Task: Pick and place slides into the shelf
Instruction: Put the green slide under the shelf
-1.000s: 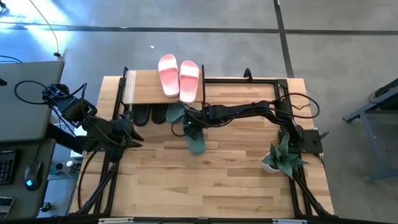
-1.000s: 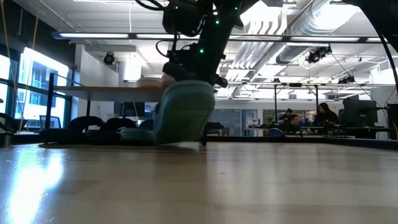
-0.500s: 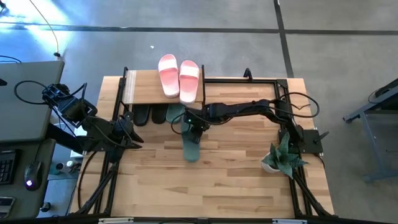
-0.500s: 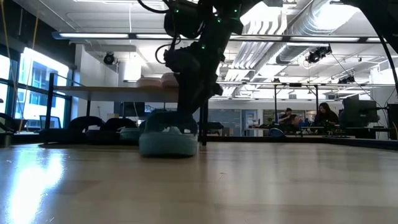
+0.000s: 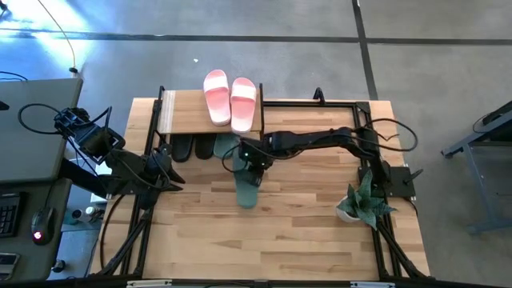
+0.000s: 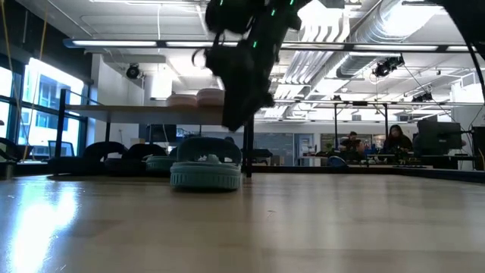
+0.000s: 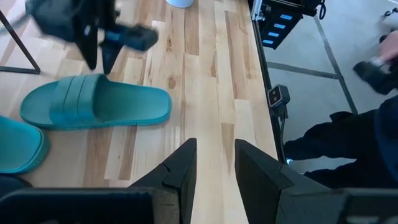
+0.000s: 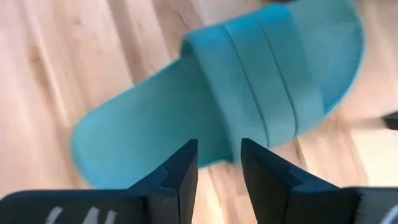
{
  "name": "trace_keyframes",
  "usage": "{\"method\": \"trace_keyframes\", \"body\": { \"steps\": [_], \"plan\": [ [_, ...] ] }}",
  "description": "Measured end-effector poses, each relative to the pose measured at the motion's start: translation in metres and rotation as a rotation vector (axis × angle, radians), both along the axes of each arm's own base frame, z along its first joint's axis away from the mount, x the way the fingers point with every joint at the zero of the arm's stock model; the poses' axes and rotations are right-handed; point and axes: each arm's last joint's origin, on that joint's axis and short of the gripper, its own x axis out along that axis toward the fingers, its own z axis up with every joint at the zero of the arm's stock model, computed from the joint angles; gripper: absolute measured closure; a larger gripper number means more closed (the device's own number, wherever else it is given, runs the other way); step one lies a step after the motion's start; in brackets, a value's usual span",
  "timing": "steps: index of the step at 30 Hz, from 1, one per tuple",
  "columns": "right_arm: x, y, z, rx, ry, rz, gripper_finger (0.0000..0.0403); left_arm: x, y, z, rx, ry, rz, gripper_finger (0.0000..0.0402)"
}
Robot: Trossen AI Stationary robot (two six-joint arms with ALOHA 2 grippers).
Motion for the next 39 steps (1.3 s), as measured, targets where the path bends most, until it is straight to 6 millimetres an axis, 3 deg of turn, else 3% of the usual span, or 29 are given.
{"method": "trace_keyframes", "body": {
  "steps": [5,9,14,16,21,24,29,33,39],
  "plan": [
    [-0.015,0.025,0.04,-0.031,-0.069,-0.01,0.0291,0.0,0.0,0.0,-0.003,0.0,0.002,0.0307],
    [-0.028,0.064,0.069,-0.003,-0.152,0.08,0.0312,0.0,0.0,0.0,-0.003,0.001,0.002,0.0307],
    [-0.043,0.12,0.074,-0.036,-0.153,0.18,0.0387,0.0,0.0,0.0,-0.002,0.001,0.002,0.0307],
    [-0.048,0.142,0.072,-0.027,-0.144,0.206,0.0395,0.0,0.0,0.0,-0.002,0.001,0.003,0.0307],
    [-0.052,0.181,0.051,-0.087,-0.119,0.194,0.0397,0.0,0.0,0.0,0.011,-0.001,-0.008,0.0307],
    [-0.036,0.19,0.029,-0.089,-0.145,0.186,0.04,0.0,0.0,0.0,0.014,-0.002,-0.01,0.0307],
    [-0.004,0.189,-0.015,-0.025,-0.187,0.187,0.0402,0.0,0.0,0.0,0.016,-0.002,-0.009,0.0307],
    [0.008,0.182,-0.047,-0.05,-0.149,0.136,0.0403,0.0,0.0,0.0,0.016,-0.002,-0.009,0.0307],
    [0.013,0.175,-0.068,-0.104,-0.121,0.069,0.0403,0.0,0.0,0.0,0.017,-0.002,-0.01,0.0307]
  ]
}}
